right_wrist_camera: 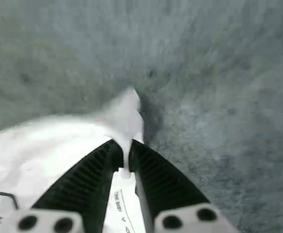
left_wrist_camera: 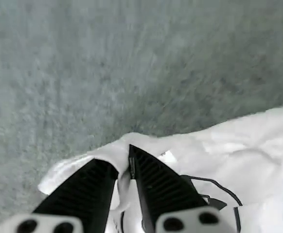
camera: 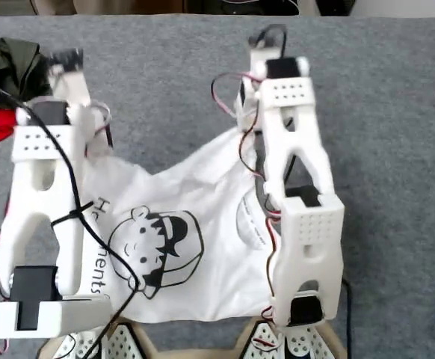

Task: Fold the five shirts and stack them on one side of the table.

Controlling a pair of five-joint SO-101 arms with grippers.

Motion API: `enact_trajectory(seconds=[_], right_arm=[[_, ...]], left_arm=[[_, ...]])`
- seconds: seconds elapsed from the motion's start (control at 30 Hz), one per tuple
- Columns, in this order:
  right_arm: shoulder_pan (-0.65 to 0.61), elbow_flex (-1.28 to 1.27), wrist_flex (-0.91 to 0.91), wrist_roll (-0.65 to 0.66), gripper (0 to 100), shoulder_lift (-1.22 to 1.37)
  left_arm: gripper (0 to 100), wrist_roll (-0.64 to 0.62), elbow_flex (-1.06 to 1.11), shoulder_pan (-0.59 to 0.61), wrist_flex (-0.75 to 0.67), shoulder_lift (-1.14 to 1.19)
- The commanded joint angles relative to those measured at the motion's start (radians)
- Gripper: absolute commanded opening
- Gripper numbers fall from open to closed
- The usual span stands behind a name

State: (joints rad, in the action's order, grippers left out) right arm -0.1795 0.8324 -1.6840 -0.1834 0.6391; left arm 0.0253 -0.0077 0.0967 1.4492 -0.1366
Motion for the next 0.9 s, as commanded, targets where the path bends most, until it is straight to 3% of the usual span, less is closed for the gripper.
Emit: enact_trajectory(seconds=[0.0, 0.17, 0.3, 0.5, 0.87], right_arm=[[0.016, 0.260, -0.066, -0.015, 0.4, -0.183], [0.082, 0.513, -0.077, -0.097, 0.4, -0.311], [0.156, 0.674, -0.077, -0.133, 0.4, -0.398], [0.219, 0.839, -0.028, -0.160, 0.4, -0.545], [0.303, 0.642, 0.173, -0.157, 0.4, -0.906]], left_arm=[[2, 0.031, -0.324, 0.014, 0.129, -0.002], [2, 0.040, -0.651, 0.015, 0.290, -0.002], [2, 0.071, -0.802, 0.037, 0.311, -0.031], [2, 0.127, -0.784, 0.040, 0.311, -0.205], [2, 0.236, -0.706, 0.043, 0.310, -0.555]])
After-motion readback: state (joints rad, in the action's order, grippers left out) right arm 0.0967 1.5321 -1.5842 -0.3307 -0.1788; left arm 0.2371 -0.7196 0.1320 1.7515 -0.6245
